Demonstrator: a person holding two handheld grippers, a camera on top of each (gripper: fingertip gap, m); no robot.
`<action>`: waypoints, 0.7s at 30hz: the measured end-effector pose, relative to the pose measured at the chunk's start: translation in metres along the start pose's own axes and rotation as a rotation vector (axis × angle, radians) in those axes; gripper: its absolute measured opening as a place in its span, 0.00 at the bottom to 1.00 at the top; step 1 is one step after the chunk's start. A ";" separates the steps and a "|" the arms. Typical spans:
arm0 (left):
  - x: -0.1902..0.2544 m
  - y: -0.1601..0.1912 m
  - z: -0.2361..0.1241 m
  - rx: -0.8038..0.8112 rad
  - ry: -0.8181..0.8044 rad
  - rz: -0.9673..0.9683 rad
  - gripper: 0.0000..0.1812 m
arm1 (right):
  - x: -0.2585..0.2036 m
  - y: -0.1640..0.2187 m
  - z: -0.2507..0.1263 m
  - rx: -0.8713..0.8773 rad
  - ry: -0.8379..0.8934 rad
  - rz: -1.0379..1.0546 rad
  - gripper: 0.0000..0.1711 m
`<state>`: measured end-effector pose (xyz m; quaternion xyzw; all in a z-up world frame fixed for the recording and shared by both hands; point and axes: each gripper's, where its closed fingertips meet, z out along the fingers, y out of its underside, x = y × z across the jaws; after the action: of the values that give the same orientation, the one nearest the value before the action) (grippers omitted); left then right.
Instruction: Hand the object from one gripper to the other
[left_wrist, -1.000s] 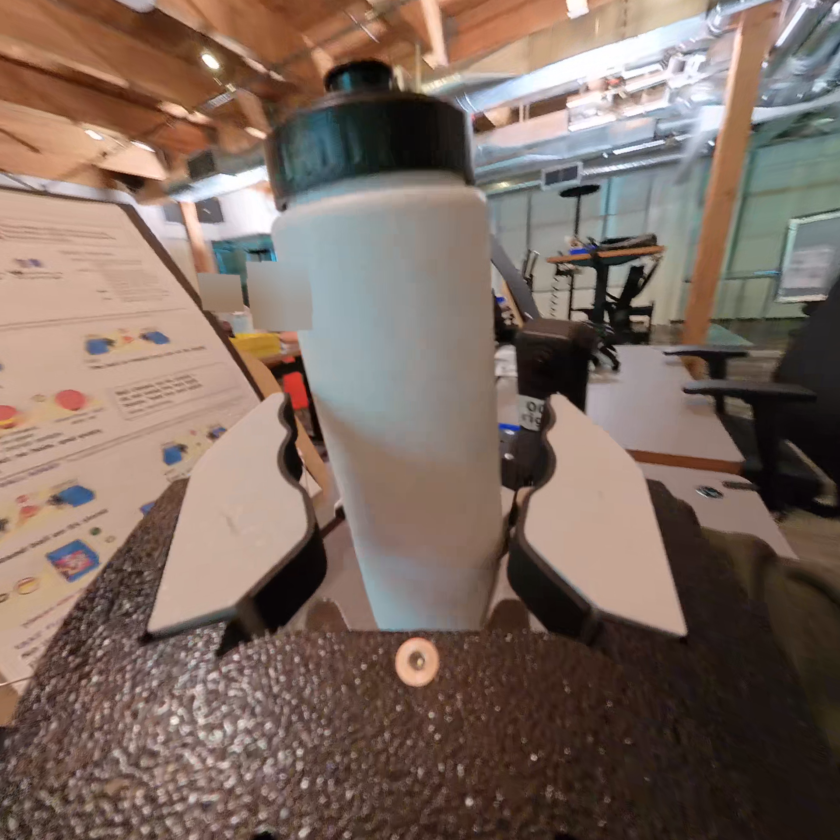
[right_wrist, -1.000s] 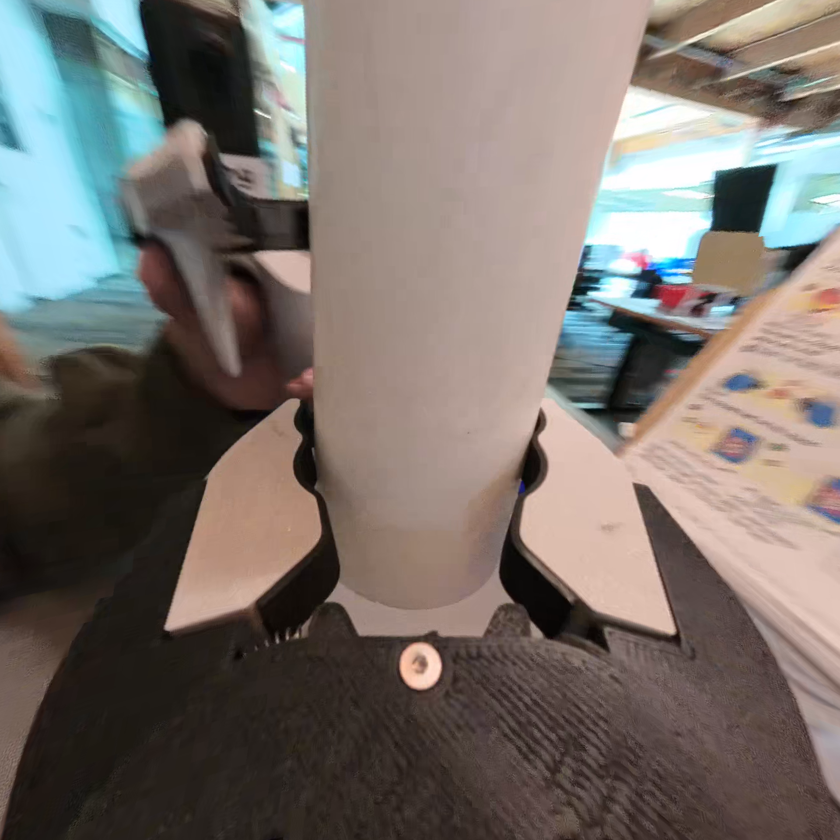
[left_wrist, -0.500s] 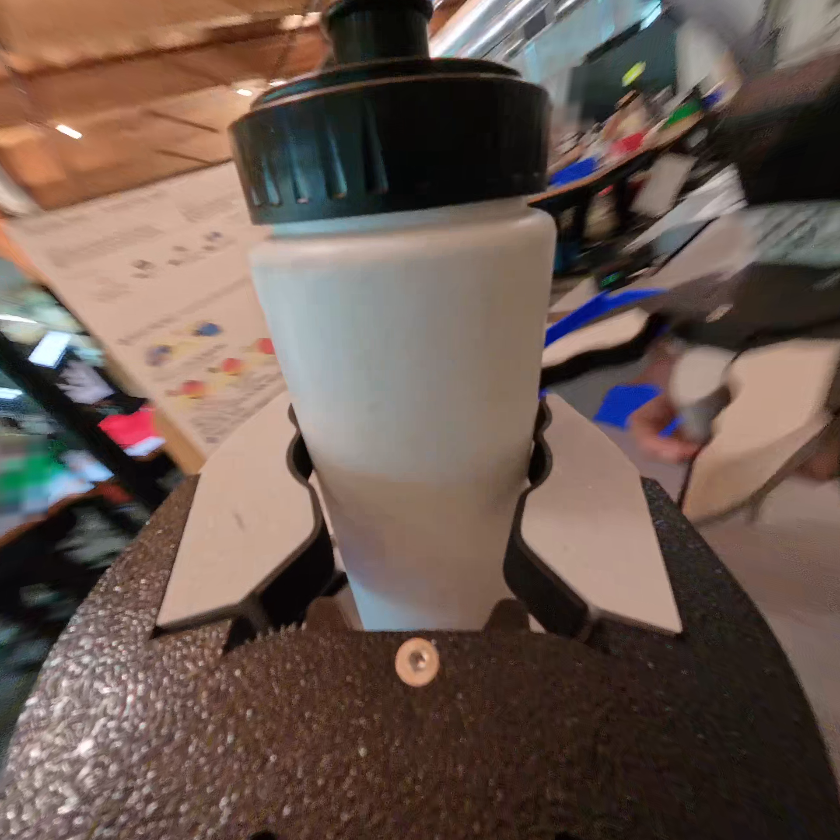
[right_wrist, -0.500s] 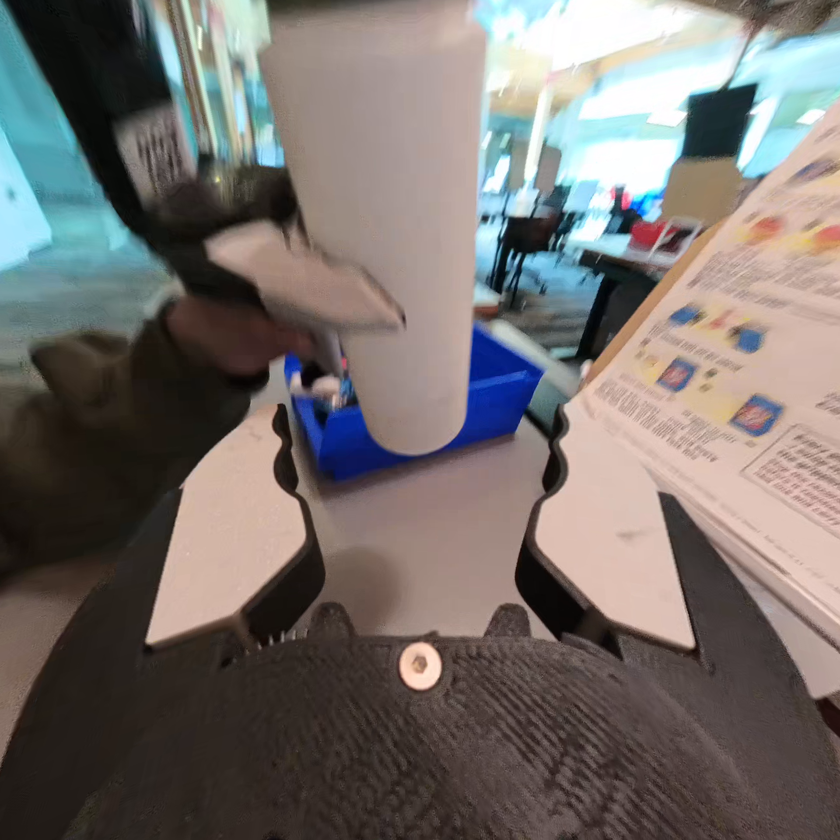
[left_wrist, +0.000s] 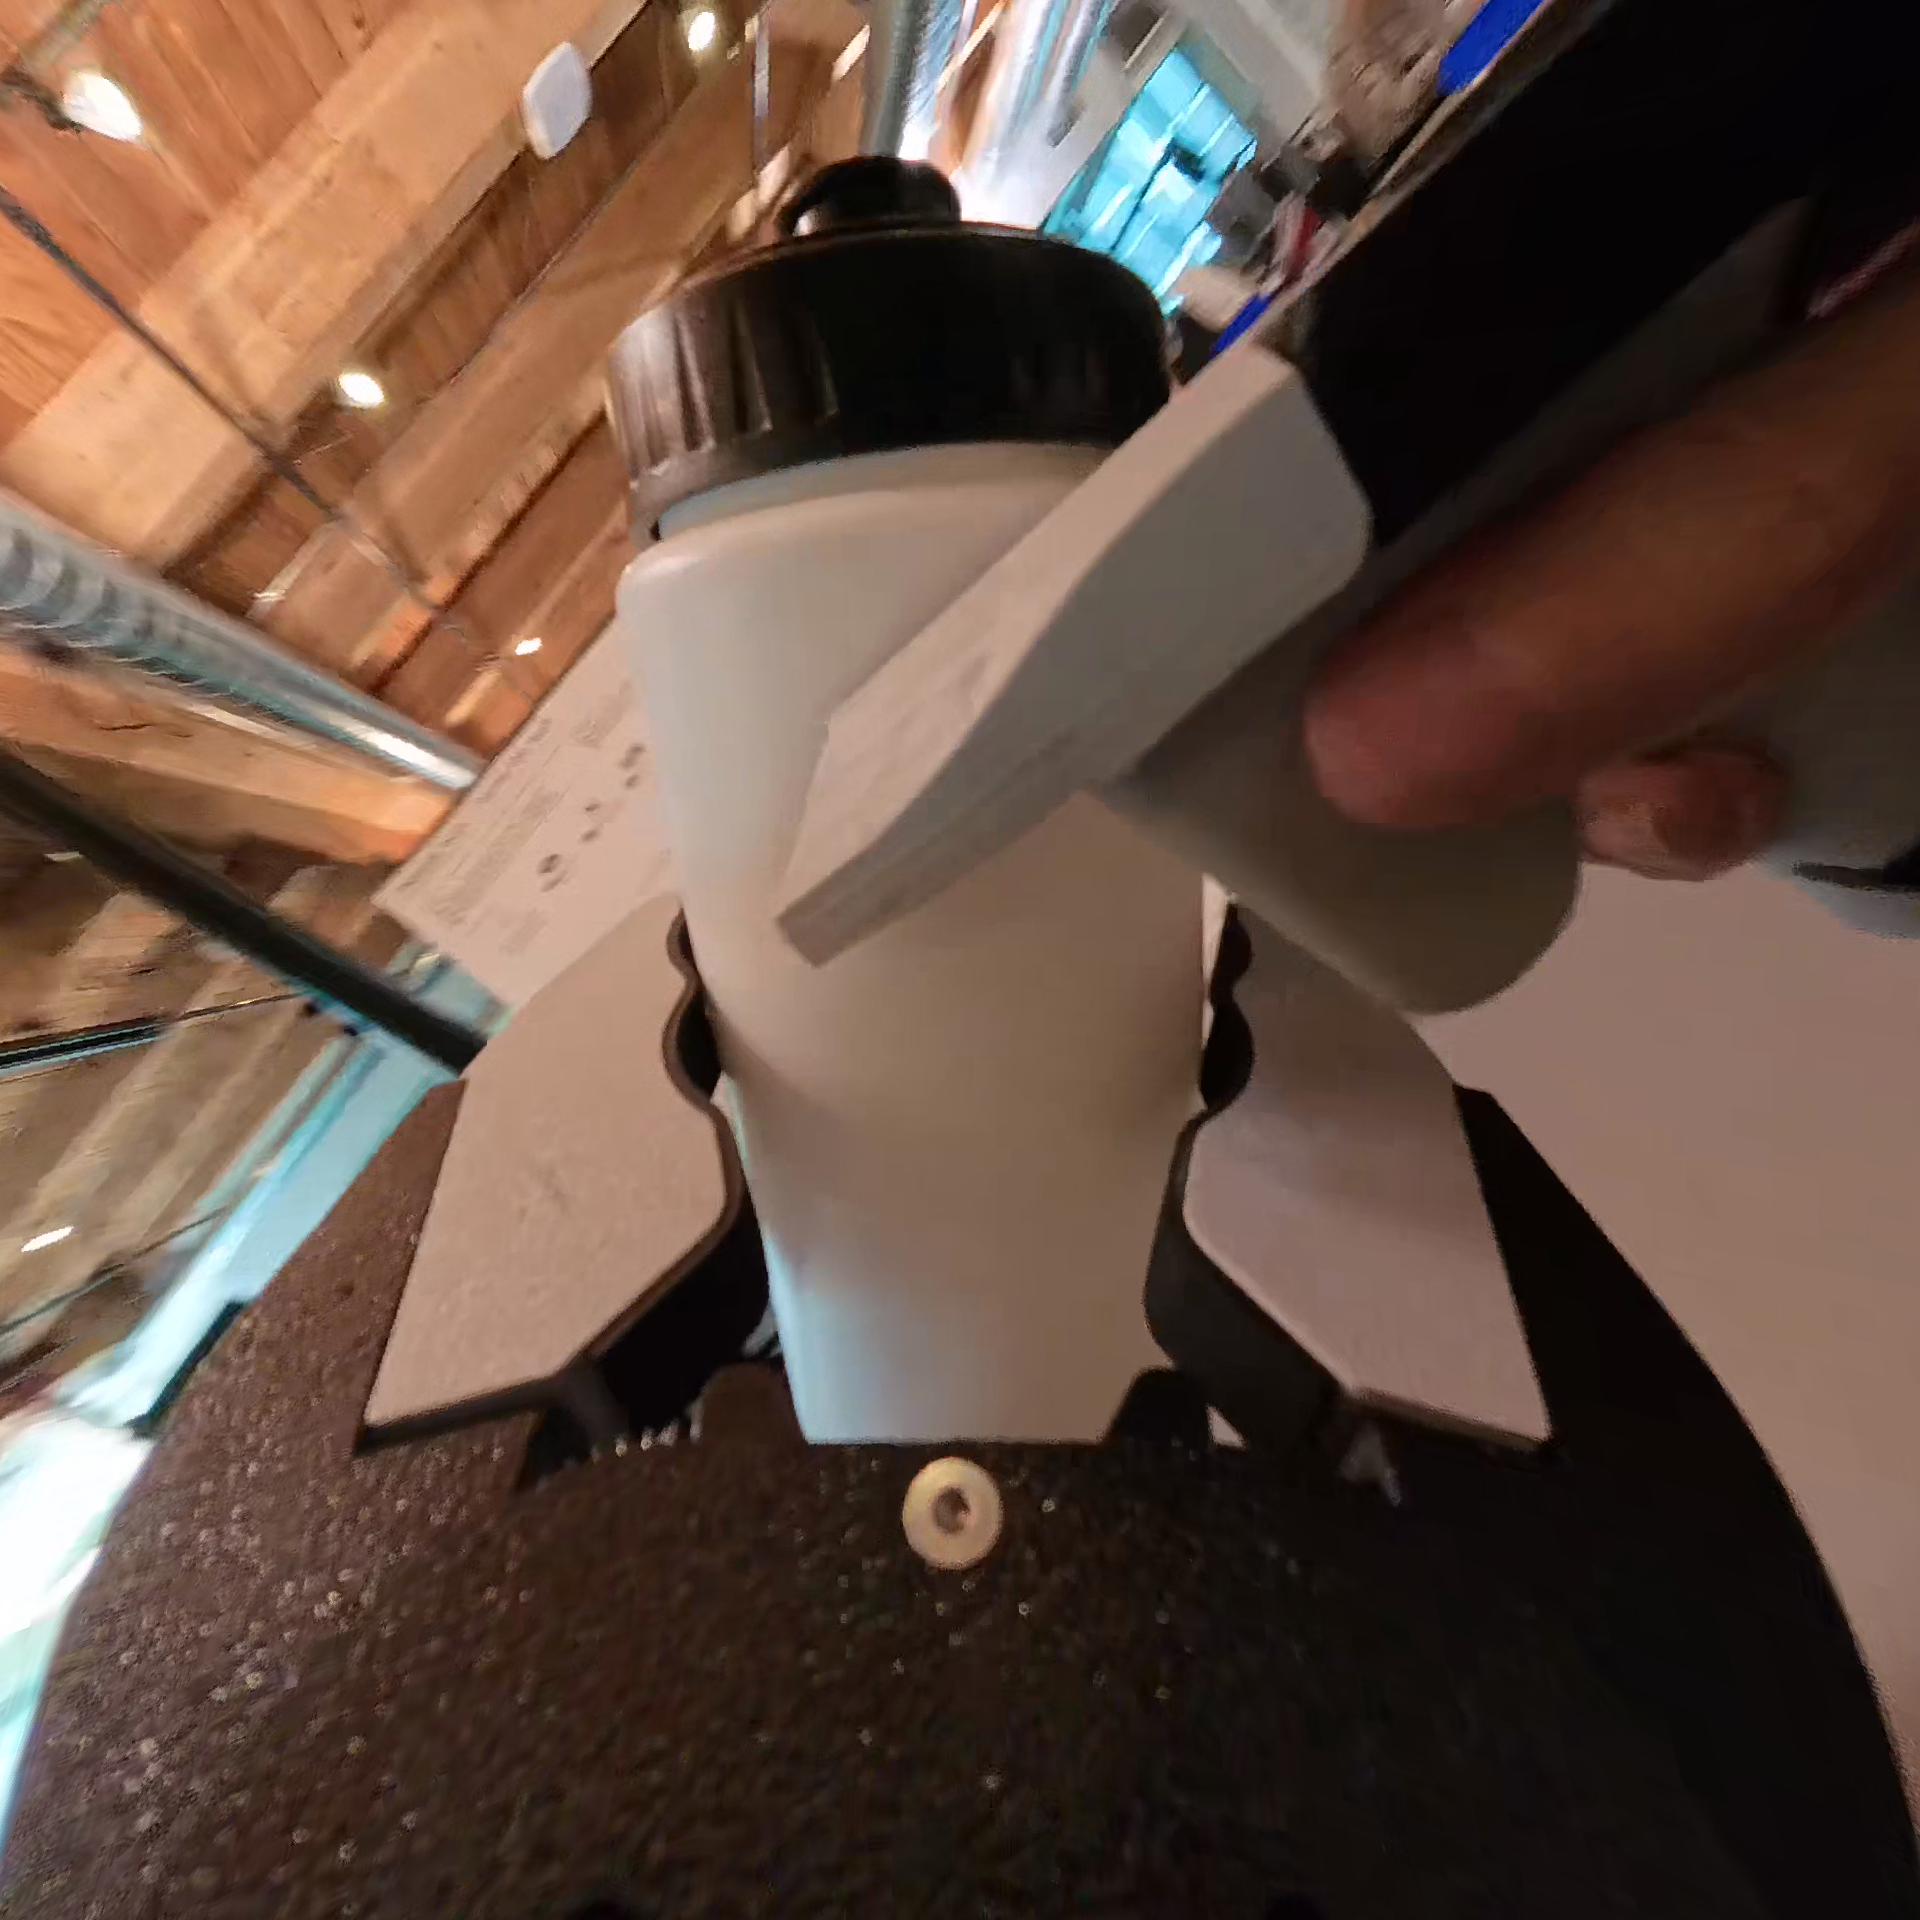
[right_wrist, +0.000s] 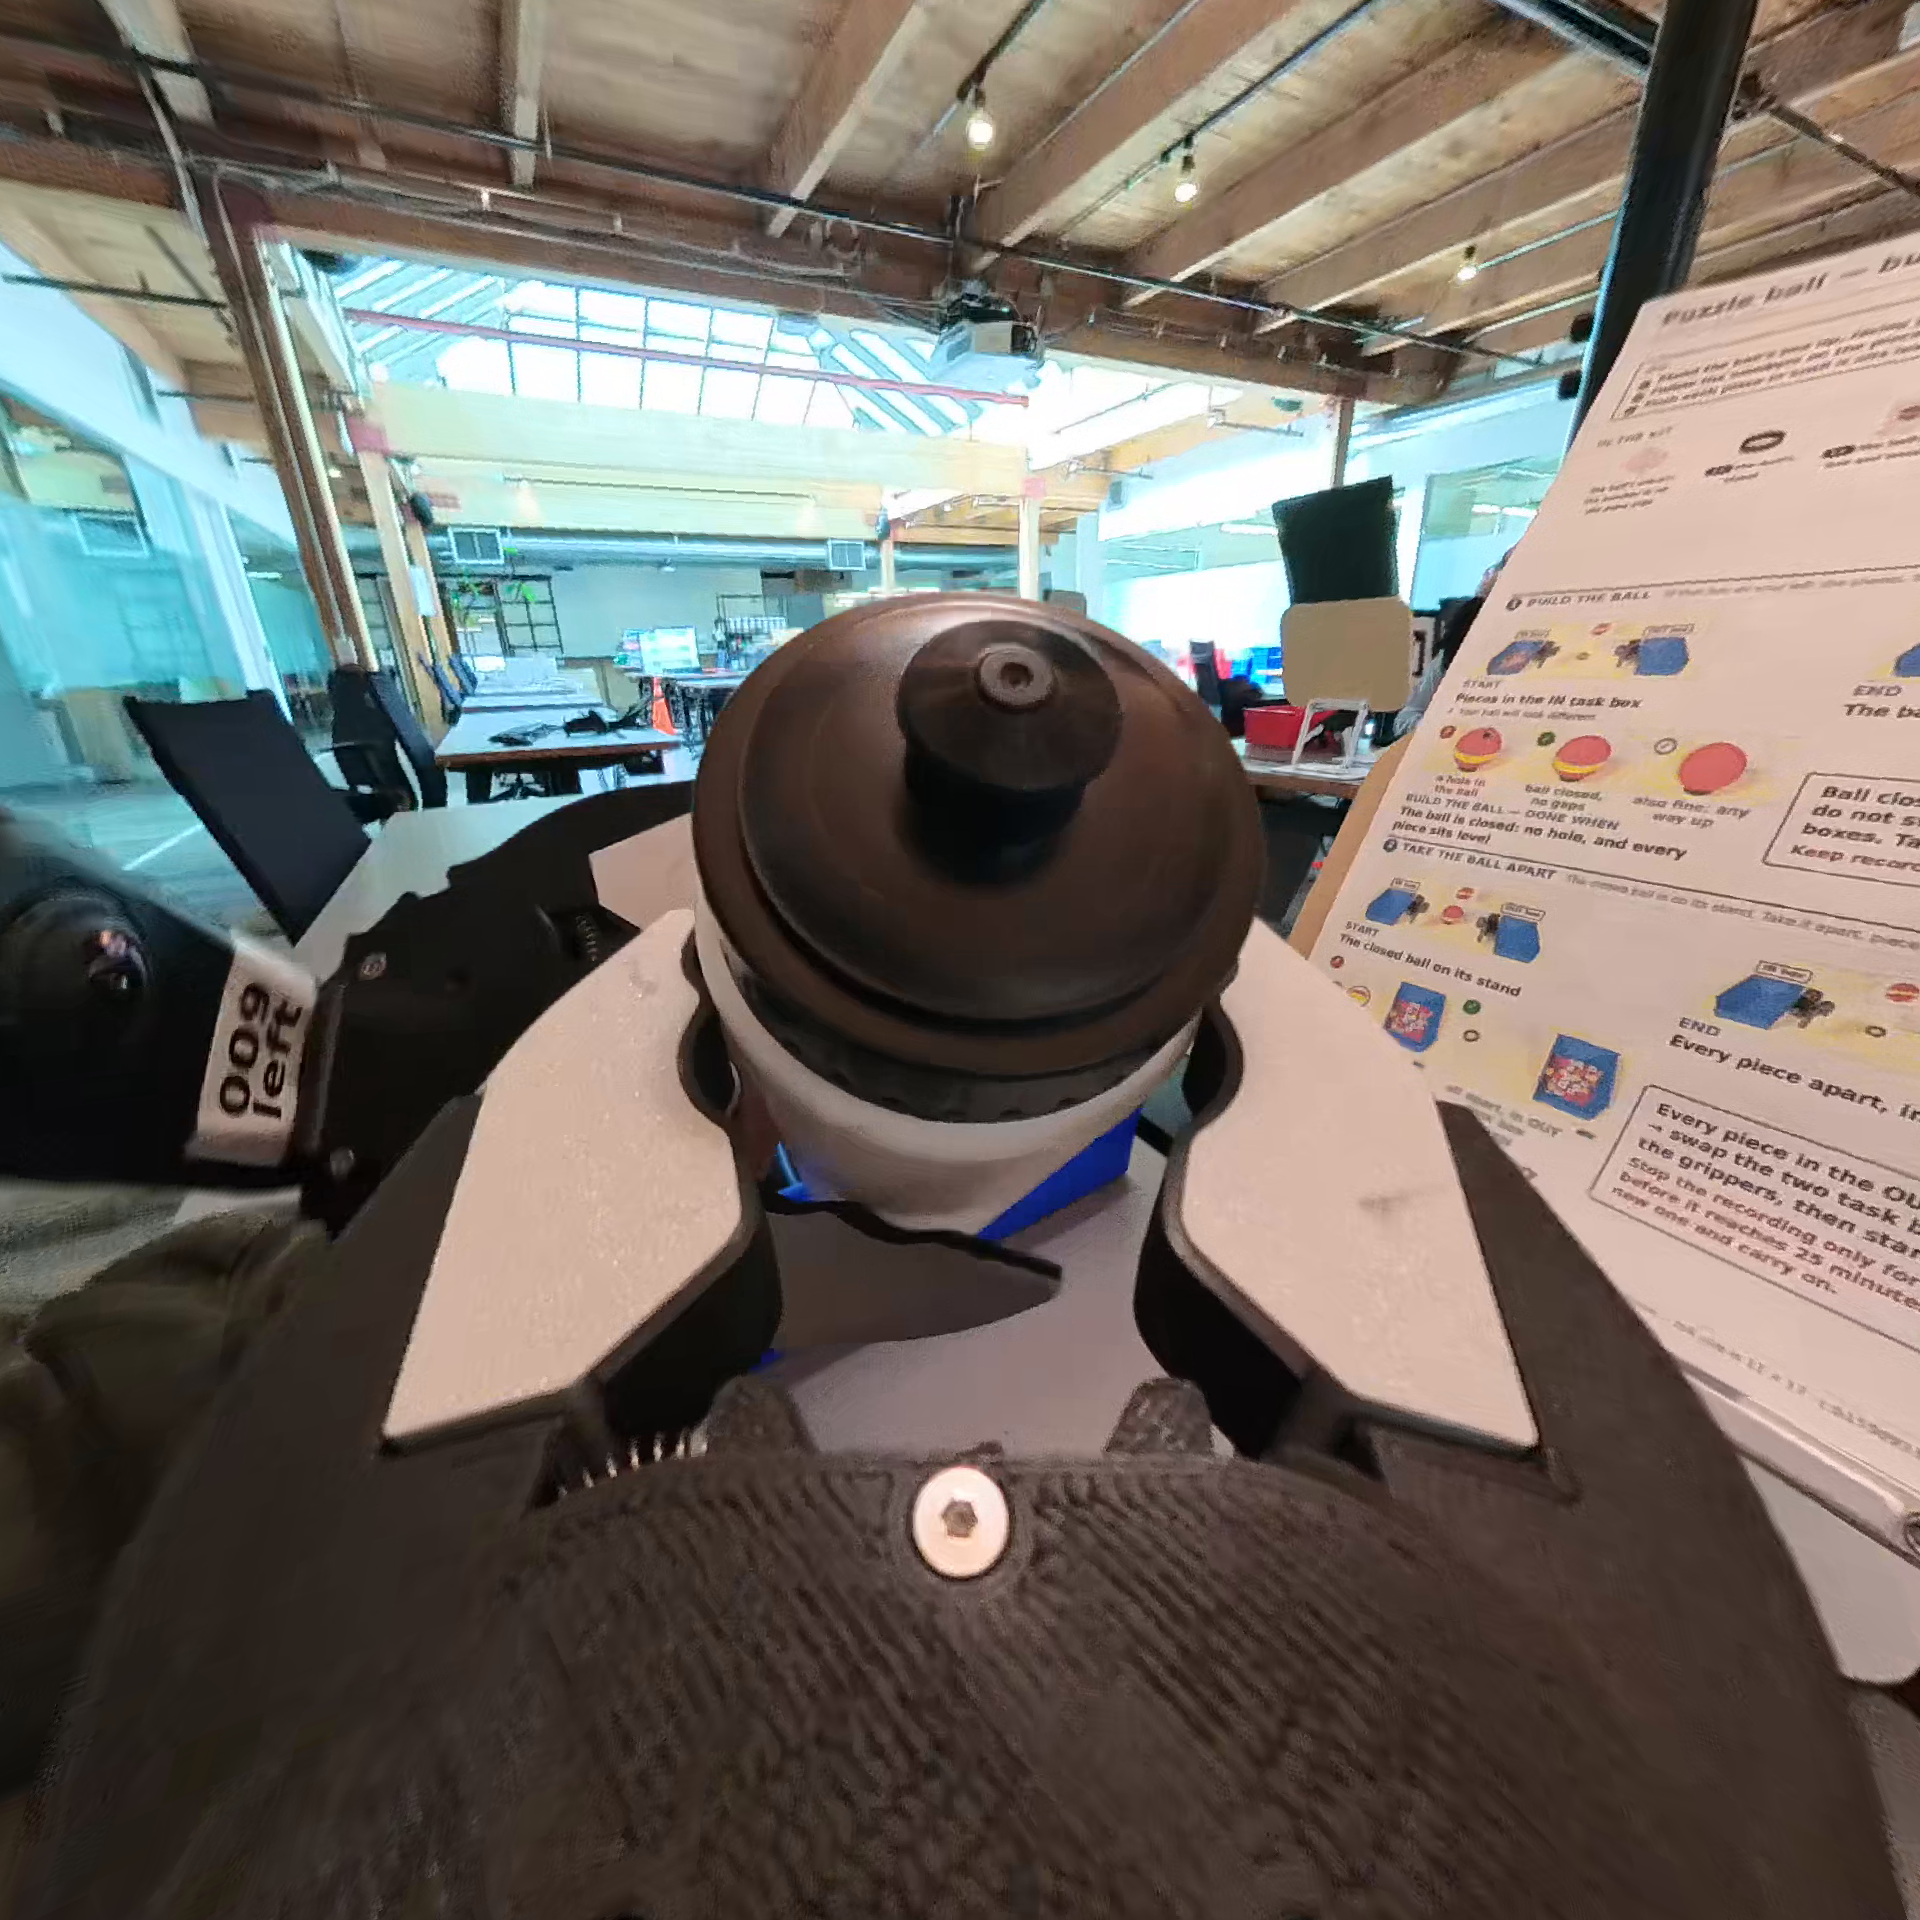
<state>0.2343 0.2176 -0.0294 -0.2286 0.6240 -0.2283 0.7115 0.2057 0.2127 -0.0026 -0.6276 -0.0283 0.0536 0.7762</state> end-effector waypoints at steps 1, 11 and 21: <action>0.005 -0.003 -0.001 0.020 0.058 -0.042 0.49 | 0.001 -0.001 -0.003 -0.002 -0.010 -0.016 0.51; 0.001 -0.020 -0.033 0.306 0.697 -1.000 0.66 | -0.001 -0.080 -0.071 0.461 -0.214 0.085 0.50; -0.012 -0.049 -0.041 0.624 0.979 -1.562 0.71 | 0.002 -0.084 -0.070 0.572 -0.211 0.138 0.50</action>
<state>0.1904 0.1840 0.0053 -0.2594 0.4349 -0.8609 0.0501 0.2196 0.1271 0.0649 -0.3753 -0.0496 0.1769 0.9085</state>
